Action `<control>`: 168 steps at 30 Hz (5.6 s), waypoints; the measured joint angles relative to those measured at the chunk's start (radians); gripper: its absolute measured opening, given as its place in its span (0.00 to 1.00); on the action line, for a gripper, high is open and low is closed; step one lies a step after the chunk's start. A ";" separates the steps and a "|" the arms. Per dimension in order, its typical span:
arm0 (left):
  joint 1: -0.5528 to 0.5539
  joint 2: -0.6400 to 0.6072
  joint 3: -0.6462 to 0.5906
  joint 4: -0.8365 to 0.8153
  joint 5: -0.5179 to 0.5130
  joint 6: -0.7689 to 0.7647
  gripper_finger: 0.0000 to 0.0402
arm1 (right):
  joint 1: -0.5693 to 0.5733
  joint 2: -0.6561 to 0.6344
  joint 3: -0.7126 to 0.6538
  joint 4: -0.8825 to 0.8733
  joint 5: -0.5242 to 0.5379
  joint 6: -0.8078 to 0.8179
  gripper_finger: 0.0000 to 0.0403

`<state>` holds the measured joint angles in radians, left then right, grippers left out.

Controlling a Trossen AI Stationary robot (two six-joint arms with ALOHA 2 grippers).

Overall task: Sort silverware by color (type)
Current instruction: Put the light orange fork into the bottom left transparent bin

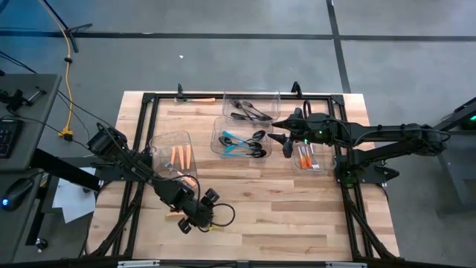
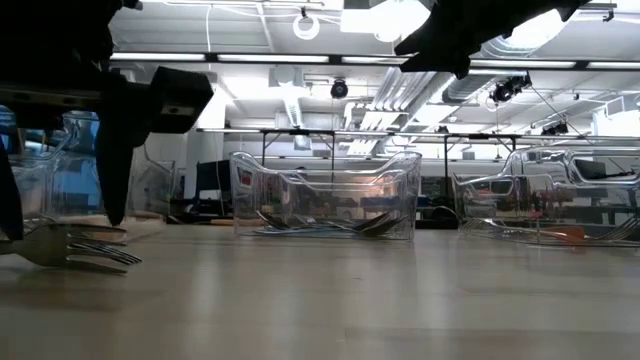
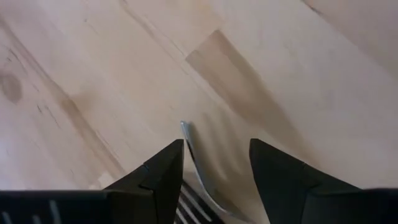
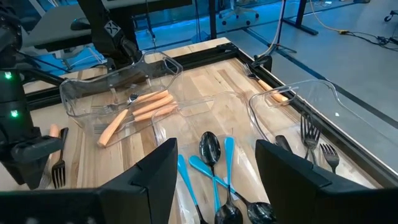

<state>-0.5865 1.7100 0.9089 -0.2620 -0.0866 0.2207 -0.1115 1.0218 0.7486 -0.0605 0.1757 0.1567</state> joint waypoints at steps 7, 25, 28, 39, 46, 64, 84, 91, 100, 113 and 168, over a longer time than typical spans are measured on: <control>-0.003 0.034 0.000 0.001 0.059 -0.063 0.43 | 0.000 0.000 0.000 -0.002 0.000 0.000 0.50; -0.070 0.025 0.001 -0.064 0.108 -0.267 0.43 | 0.000 0.000 0.000 -0.013 -0.009 -0.013 0.50; -0.070 0.024 0.002 -0.133 0.104 -0.280 0.43 | 0.000 0.000 0.000 -0.013 -0.009 -0.026 0.50; -0.070 0.024 0.002 -0.152 0.098 -0.280 0.38 | 0.000 0.000 0.000 -0.014 -0.008 -0.024 0.50; -0.066 0.024 0.002 -0.153 0.089 -0.298 0.06 | 0.000 0.000 0.000 -0.014 -0.008 0.000 0.50; -0.054 -0.026 -0.001 -0.108 0.200 -0.435 0.00 | 0.000 0.000 0.000 -0.014 -0.008 0.000 0.50; 0.328 -0.403 -0.006 0.276 0.018 -0.540 0.00 | 0.000 0.000 0.000 -0.022 -0.016 -0.034 0.50; 0.511 -0.348 -0.229 0.957 0.035 -0.600 0.00 | 0.004 0.000 0.000 -0.025 -0.050 0.057 0.50; 0.589 -0.328 -0.430 1.419 -0.107 -0.663 0.00 | 0.020 0.020 0.000 0.180 -0.082 0.136 0.50; 0.591 -0.333 -0.435 1.435 -0.073 -0.636 0.00 | 0.023 0.107 0.000 0.352 -0.082 0.157 0.50; 0.303 -0.854 -0.296 -0.369 -0.063 -0.034 0.00 | -0.026 0.112 0.000 0.319 0.016 0.255 0.50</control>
<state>-0.2834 0.8560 0.6130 -0.6314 -0.1496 0.1871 -0.1379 1.1336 0.7486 0.2584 0.1921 0.4114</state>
